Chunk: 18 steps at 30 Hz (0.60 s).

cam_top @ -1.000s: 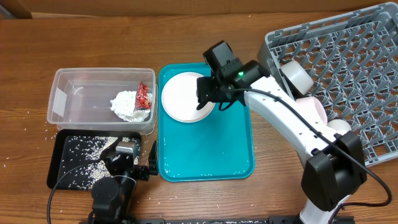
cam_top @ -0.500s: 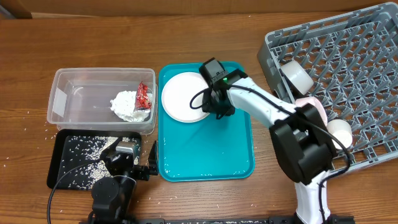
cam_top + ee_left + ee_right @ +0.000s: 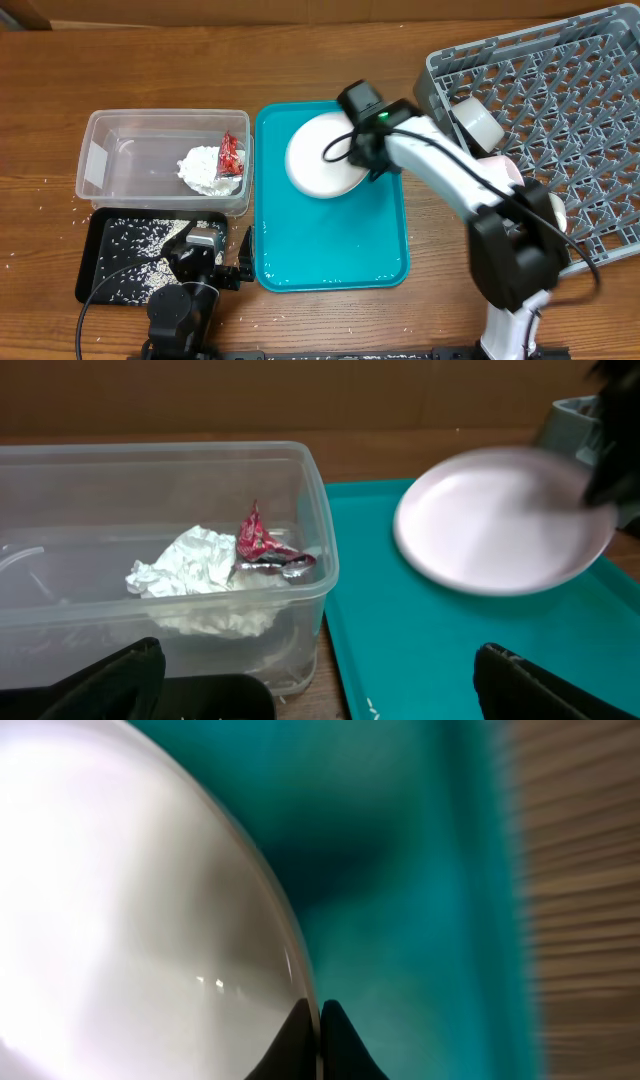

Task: Sort waste into correct bins and load items into the dishwasher
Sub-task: 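Reach the right gripper to the white plate and grasp its rim, then lift the white plate and stand it upright in the dish rack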

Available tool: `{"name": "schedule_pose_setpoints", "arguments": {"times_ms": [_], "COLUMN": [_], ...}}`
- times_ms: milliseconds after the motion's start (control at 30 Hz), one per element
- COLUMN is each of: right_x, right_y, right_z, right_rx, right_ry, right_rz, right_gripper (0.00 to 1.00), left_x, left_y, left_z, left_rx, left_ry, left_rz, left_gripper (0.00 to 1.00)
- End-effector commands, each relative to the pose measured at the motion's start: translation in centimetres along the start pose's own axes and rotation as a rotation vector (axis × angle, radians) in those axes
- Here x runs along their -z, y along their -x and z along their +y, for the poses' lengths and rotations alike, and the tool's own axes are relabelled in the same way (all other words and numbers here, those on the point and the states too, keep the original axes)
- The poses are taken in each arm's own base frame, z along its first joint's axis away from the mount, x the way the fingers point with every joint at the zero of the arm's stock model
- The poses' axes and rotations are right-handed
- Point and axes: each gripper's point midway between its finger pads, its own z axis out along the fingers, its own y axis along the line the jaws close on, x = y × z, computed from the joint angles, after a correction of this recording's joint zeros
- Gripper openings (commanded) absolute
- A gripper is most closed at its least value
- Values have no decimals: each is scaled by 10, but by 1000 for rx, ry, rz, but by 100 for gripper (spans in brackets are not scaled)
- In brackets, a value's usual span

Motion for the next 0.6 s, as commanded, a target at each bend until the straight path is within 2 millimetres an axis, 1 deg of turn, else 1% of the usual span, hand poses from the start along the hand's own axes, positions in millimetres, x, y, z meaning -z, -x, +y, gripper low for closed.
{"name": "schedule_pose_setpoints", "arguments": {"times_ms": [0,33,67,100,133,200,233,300,400,433,533,567], "right_x": [131,153,172,192,207,230,238,247,245,243,244,246], "right_y": [97,106,111,114,115,117,117,117,120,124,129,130], "right_z": [-86,-103,-115,-128,-138,-152,-158,-167,-180,-194,-221,-233], "right_rx": [-43,-32,-17,15,46,93,125,157,158,137,79,56], "right_ry": [-298,-379,-449,-531,-604,-732,-795,-880,-920,-952,-1011,-1051], "right_rz": [-535,-608,-660,-705,-733,-764,-765,-757,-728,-707,-683,-674], "right_gripper": [4,4,4,4,4,4,4,4,4,4,4,4], "left_x": [0,0,0,0,0,0,0,0,0,0,0,0], "left_y": [0,0,0,0,0,0,0,0,0,0,0,0], "left_z": [2,2,2,2,2,2,2,2,2,2,2,2], "left_rx": [-17,-17,-17,-17,-17,-17,-17,-17,-17,-17,-17,-17], "left_ry": [8,8,8,8,8,8,8,8,8,8,8,8], "left_rz": [-7,-7,-7,-7,-7,-7,-7,-7,-7,-7,-7,-7], "left_gripper": [100,100,100,100,100,100,100,100,100,100,100,100]}}
